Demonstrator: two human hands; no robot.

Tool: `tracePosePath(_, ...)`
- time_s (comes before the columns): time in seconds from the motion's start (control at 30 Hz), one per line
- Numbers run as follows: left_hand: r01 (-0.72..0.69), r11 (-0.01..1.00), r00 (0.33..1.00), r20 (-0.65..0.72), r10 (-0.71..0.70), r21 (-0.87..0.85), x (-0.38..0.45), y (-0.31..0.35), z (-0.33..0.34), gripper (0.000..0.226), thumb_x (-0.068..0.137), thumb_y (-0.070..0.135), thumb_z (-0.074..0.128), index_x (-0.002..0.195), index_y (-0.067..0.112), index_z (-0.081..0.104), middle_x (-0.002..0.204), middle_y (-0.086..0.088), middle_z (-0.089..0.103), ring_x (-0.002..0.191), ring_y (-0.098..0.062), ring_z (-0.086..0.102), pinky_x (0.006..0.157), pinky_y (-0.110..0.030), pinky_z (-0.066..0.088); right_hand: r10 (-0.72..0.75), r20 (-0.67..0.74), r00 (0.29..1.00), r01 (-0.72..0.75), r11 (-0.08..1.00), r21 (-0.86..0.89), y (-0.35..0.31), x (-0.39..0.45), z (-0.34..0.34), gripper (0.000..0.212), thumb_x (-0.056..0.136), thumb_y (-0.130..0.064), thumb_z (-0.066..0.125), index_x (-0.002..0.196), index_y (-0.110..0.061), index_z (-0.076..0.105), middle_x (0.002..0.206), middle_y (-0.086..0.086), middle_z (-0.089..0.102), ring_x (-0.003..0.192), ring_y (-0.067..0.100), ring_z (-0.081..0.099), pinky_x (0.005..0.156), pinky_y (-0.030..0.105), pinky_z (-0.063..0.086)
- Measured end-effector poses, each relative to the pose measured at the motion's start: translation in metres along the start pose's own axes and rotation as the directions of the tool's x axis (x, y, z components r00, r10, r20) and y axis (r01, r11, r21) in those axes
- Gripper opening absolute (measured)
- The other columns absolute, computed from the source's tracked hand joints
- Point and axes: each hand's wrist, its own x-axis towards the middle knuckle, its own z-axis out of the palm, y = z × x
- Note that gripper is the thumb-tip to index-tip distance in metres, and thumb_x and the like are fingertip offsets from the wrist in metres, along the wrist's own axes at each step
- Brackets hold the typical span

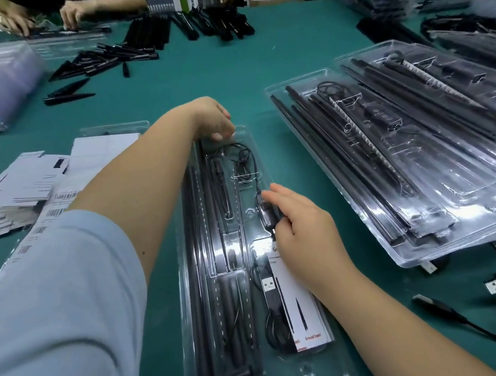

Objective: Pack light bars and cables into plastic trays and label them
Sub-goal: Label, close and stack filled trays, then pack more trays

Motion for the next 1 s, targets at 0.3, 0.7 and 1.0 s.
tracePosePath(0.3,-0.122,0.956,0.969,-0.178,0.174,0.268,-0.05,0.0,0.0,0.042,0.088,0.025,0.056,0.129,0.015,0.055,0.129,-0.006,0.056,0.11,-0.024,0.054,0.083,-0.025,0.037,0.07,-0.063,0.996,-0.057,0.98,0.189,-0.007,0.0,-0.004,0.047,0.091,-0.006,0.04,0.134,-0.022,0.047,0.124,-0.01,0.044,0.117,0.006,0.046,0.103,0.031,0.038)
tracePosePath(0.7,-0.094,0.825,0.992,-0.013,0.122,0.557,-0.19,-0.021,0.028,0.063,0.083,0.056,0.045,0.14,0.03,0.038,0.139,-0.004,0.042,0.125,-0.025,0.043,0.101,-0.045,0.041,0.178,-0.009,0.984,-0.174,0.972,0.16,-0.003,-0.008,-0.016,0.054,0.09,-0.01,0.039,0.143,-0.022,0.034,0.128,-0.005,0.051,0.094,0.014,0.055,0.081,0.033,0.045)
tracePosePath(1.0,-0.09,0.884,0.993,-0.026,0.115,0.459,-0.268,-0.036,0.07,0.076,0.075,0.074,0.024,0.144,0.041,0.022,0.151,0.015,0.016,0.137,-0.012,0.01,0.109,-0.033,0.026,0.209,-0.023,0.978,-0.194,0.938,0.288,0.001,-0.002,-0.016,0.05,0.09,-0.013,0.047,0.139,-0.02,0.041,0.066,-0.008,0.058,0.063,0.001,0.056,0.056,0.008,0.041)
